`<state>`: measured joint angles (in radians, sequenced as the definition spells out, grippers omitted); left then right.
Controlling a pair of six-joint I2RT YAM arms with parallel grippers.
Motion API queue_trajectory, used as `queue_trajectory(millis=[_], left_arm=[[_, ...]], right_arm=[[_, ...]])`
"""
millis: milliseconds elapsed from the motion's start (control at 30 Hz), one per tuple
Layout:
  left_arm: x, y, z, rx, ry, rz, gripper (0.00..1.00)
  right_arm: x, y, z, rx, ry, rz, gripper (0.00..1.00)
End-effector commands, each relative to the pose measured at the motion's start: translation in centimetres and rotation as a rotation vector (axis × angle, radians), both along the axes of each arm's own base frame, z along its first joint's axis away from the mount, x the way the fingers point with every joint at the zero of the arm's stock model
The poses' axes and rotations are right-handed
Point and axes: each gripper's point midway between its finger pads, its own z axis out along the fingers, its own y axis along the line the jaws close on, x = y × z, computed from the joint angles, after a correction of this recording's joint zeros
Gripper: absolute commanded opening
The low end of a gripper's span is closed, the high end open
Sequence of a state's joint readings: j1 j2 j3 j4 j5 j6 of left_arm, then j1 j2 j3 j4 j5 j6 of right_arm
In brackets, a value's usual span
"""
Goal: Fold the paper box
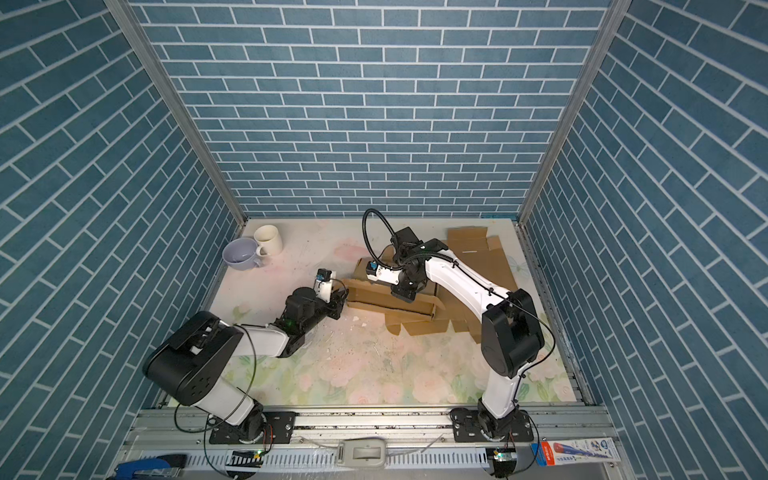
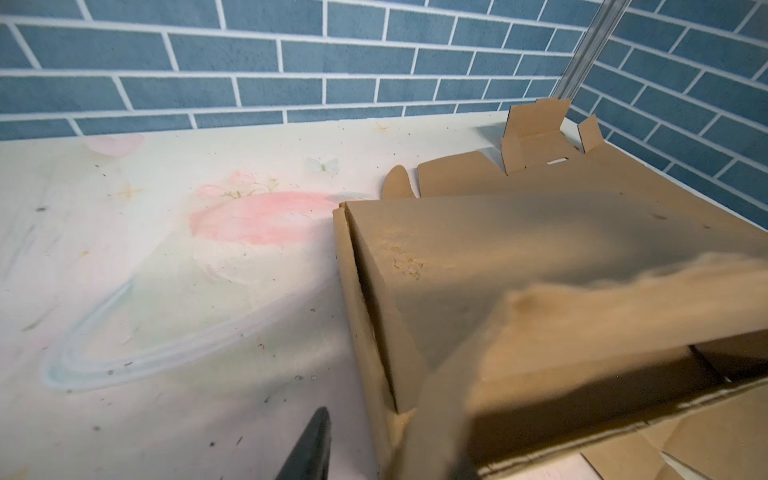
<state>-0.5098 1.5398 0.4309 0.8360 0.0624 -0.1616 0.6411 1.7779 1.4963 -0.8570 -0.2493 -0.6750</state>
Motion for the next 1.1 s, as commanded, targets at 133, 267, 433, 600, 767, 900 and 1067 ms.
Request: queue_trajectory(millis=[133, 267, 433, 600, 767, 900, 1067], left_arm=[[-2.8, 4.4, 2.4, 0.087, 0.021, 0.104, 0.4], [-3.1, 5.8, 5.6, 0.068, -0.02, 0.15, 0.47], [-1.7, 2.0, 8.9, 0.061, -0.019, -0.027, 0.48], [1.2, -2.3, 10.5, -0.018, 0.058, -0.163, 0.47], [3.3, -6.3, 8.1, -0.123, 0.242, -0.287, 0.42], [4.3, -8.0, 5.0, -0.169, 0.361, -0.326, 0.39], [4.1, -7.7, -0.8, -0.134, 0.485, -0.291, 0.37]], right_arm=[[-0.9, 0.6, -1.2, 0.057, 0.036, -0.015, 0.02], [-1.5, 0.5, -3.8, 0.031, 0.088, -0.029, 0.04], [-1.7, 0.6, -5.2, 0.024, 0.109, -0.051, 0.19], [-1.7, 0.6, -4.6, 0.043, 0.115, -0.078, 0.35], [-2.2, 1.2, -3.8, 0.114, 0.163, -0.104, 0.47], [-2.3, 1.2, -4.6, 0.139, 0.204, -0.133, 0.5], [-2.1, 1.1, -6.0, 0.149, 0.217, -0.171, 0.51]])
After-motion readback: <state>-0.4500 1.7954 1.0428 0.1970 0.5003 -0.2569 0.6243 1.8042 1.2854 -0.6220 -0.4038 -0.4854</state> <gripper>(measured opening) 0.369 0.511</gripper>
